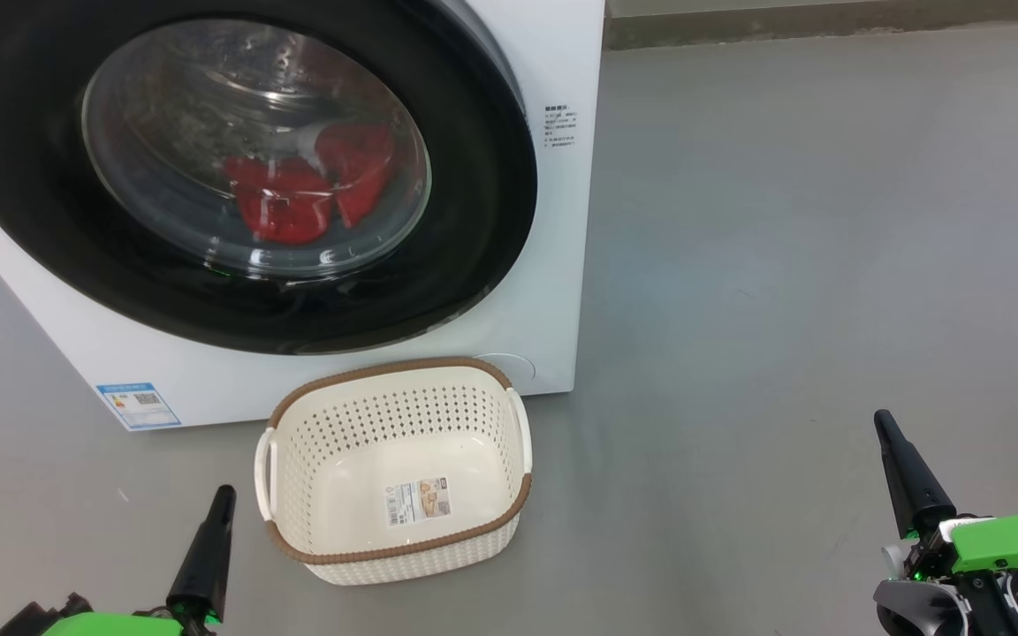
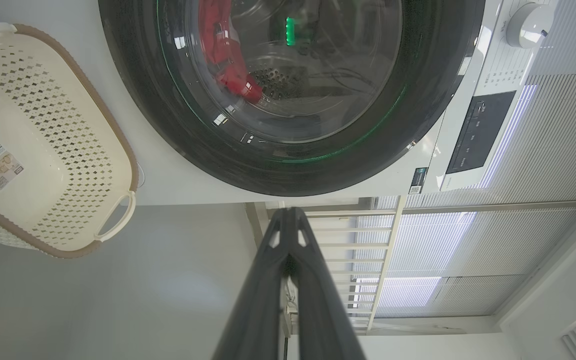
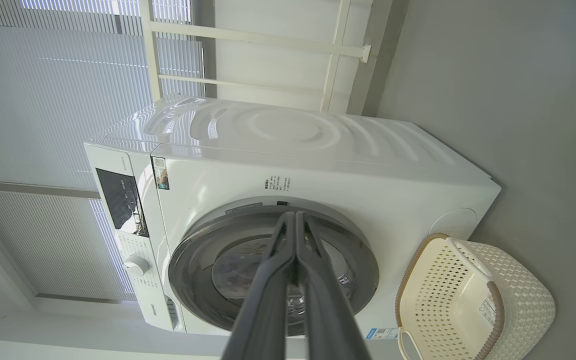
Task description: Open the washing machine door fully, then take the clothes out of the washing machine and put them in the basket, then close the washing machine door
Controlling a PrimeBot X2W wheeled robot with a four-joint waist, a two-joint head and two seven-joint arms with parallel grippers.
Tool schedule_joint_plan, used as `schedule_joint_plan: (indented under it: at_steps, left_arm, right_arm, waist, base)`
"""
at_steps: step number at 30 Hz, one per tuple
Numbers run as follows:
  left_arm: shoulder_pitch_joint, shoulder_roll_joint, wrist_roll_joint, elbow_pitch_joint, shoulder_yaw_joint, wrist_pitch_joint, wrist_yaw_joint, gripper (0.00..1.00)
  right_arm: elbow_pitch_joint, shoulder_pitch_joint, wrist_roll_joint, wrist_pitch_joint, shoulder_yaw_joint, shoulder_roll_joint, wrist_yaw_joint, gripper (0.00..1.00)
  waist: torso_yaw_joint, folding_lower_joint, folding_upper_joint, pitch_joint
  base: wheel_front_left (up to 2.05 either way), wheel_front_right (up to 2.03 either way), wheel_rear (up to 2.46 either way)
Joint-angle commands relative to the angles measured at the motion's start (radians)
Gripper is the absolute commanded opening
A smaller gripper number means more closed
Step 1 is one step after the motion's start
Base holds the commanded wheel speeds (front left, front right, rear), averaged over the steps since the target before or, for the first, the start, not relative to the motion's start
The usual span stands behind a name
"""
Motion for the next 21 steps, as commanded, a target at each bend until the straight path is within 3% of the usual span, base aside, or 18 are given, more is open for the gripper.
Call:
schedule_joint_plan:
  at_steps: [1,21]
  left_arm:
    - [-0.04,0.009,-0.007,-0.021,0.034,0.003,-0.007,0.0]
    - [-0.04,0.009,-0.007,-0.021,0.034,0.003,-0.007,0.0]
  right_arm:
    - [-0.025,-0.043,-0.008,0.006,0.019,-0.012,0.001,0.0]
    - [-0.025,-0.043,-0.008,0.006,0.019,-0.012,0.001,0.0]
  waist:
    - [0.0,0.0,0.0,0.0]
    - [0.0,0.0,0.0,0.0]
  base:
    - [0.0,0.0,0.0]
    - [0.0,0.0,0.0]
